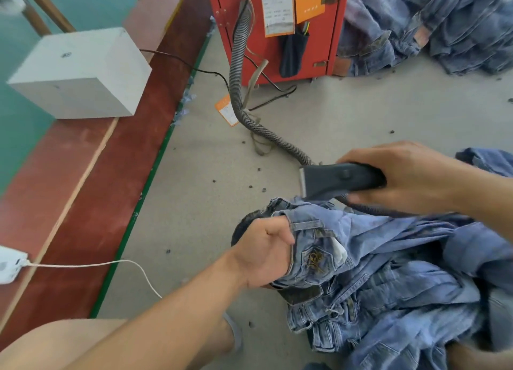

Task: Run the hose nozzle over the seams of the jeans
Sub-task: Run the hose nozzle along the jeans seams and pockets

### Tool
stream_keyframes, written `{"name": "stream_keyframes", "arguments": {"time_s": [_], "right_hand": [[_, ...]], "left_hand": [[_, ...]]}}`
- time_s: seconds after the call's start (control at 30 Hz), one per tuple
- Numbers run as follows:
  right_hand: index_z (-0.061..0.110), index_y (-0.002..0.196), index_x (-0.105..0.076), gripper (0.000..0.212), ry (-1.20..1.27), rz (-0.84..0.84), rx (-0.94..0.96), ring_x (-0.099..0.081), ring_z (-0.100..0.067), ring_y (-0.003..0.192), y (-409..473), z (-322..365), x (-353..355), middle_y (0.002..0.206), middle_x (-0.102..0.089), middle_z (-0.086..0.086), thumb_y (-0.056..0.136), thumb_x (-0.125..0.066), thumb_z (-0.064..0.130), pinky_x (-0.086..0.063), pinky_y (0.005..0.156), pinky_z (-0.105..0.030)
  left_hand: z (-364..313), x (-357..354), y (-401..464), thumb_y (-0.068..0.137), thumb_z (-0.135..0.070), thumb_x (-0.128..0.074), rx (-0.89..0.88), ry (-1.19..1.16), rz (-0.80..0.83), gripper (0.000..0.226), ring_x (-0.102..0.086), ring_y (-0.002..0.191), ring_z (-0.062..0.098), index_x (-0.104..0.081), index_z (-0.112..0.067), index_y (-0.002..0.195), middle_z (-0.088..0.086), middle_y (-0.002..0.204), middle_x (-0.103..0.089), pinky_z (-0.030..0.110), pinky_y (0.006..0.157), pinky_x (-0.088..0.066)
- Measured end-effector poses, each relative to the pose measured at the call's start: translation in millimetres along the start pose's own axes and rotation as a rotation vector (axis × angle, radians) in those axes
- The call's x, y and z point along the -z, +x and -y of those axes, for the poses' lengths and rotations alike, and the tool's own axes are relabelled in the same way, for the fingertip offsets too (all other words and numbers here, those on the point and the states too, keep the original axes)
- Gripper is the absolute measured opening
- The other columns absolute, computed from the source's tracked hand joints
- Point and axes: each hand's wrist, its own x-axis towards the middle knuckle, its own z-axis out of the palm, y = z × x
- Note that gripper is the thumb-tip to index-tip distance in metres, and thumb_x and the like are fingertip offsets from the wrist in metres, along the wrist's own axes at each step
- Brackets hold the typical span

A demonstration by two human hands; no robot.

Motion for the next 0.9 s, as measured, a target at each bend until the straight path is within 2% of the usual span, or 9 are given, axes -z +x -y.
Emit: {"name": "stream_keyframes", "arguments": {"time_s": [0.07, 0.13, 0.27, 0.37, 0.43, 0.57, 0.73, 0.8, 0.9], "right_hand": [[0.05, 0.116, -0.057, 0.039, -0.031, 0.012, -0.059, -0.059, 0.006, 0.083, -6, -14, 6, 0.087, -0.067, 0.024, 0.079, -0.067, 0.054, -0.043, 0.07, -0.024], [0.051, 0.116, -0.049, 0.039, -0.062, 0.0, -0.108, -0.056, 0.007, 0.079, -11, -25, 6, 0.084, -0.062, 0.025, 0.081, -0.066, 0.057, -0.041, 0.067, -0.028], [0.043, 0.117, -0.038, 0.049, -0.068, -0.148, -0.132, -0.055, -0.002, 0.063, -15, -29, 6, 0.068, -0.056, 0.017, 0.08, -0.053, 0.071, -0.04, 0.057, -0.025], [0.048, 0.114, -0.046, 0.04, -0.084, -0.181, -0.057, -0.059, 0.009, 0.077, -16, -25, 10, 0.081, -0.06, 0.028, 0.081, -0.059, 0.067, -0.039, 0.064, -0.019], [0.049, 0.115, -0.052, 0.038, -0.072, -0.146, -0.028, -0.052, 0.017, 0.096, -17, -20, 10, 0.094, -0.058, 0.033, 0.082, -0.065, 0.062, -0.036, 0.072, -0.014], [0.048, 0.115, -0.054, 0.034, -0.083, -0.059, -0.014, -0.055, 0.006, 0.094, -20, -12, -1, 0.1, -0.059, 0.028, 0.085, -0.071, 0.051, -0.038, 0.074, -0.015], [0.04, 0.116, -0.057, 0.034, -0.096, -0.149, 0.012, -0.055, -0.007, 0.079, -10, 10, -12, 0.097, -0.062, 0.022, 0.086, -0.063, 0.055, -0.038, 0.068, -0.025], [0.038, 0.113, -0.057, 0.032, -0.095, -0.169, -0.013, -0.055, -0.005, 0.075, -8, 12, -10, 0.092, -0.061, 0.021, 0.087, -0.06, 0.056, -0.038, 0.066, -0.023], [0.035, 0.108, -0.058, 0.029, -0.07, -0.204, -0.063, -0.054, 0.002, 0.07, -11, 8, -2, 0.078, -0.058, 0.02, 0.087, -0.06, 0.056, -0.035, 0.062, -0.017]], "left_hand": [[1, 0, 3, 0.092, -0.018, -0.037, 0.026, -0.085, -0.09, 0.061, -0.049, 0.135, 0.04, -0.049, 0.003, 0.148, 0.027, 0.147, -0.052, 0.057, 0.12, -0.034], [5, 4, 9, 0.097, -0.018, -0.041, 0.033, -0.049, -0.335, 0.044, -0.061, 0.122, 0.037, -0.063, 0.003, 0.129, 0.024, 0.127, -0.067, 0.048, 0.108, -0.05], [9, 9, 18, 0.103, -0.007, -0.046, -0.053, 0.369, -0.735, 0.035, -0.064, 0.123, 0.026, -0.05, -0.022, 0.135, 0.009, 0.132, -0.066, 0.047, 0.109, -0.05], [8, 5, 18, 0.103, -0.012, -0.048, -0.088, 0.622, -0.752, 0.042, -0.062, 0.119, 0.006, -0.051, -0.042, 0.133, -0.015, 0.128, -0.066, 0.038, 0.109, -0.05], [7, 4, 17, 0.103, -0.016, -0.047, -0.119, 0.787, -0.782, 0.038, -0.063, 0.112, -0.002, -0.055, -0.039, 0.131, -0.02, 0.122, -0.068, 0.031, 0.105, -0.051], [3, 1, 19, 0.104, -0.012, -0.045, -0.208, 0.997, -0.784, 0.03, -0.058, 0.102, -0.015, -0.054, -0.029, 0.127, -0.02, 0.119, -0.064, 0.006, 0.087, -0.044], [8, -7, 21, 0.104, -0.008, -0.043, -0.287, 1.297, -0.725, 0.029, -0.053, 0.072, 0.016, -0.047, -0.019, 0.131, 0.0, 0.097, -0.057, 0.041, 0.065, -0.044], [7, -8, 22, 0.104, -0.009, -0.042, -0.32, 1.419, -0.732, 0.037, -0.052, 0.071, 0.015, -0.044, -0.024, 0.138, -0.01, 0.101, -0.051, 0.035, 0.06, -0.041], [1, -13, 25, 0.105, -0.021, -0.047, -0.435, 1.565, -0.772, 0.004, -0.047, 0.071, 0.015, -0.048, -0.023, 0.101, -0.015, 0.092, -0.038, 0.035, 0.065, -0.038]]}}
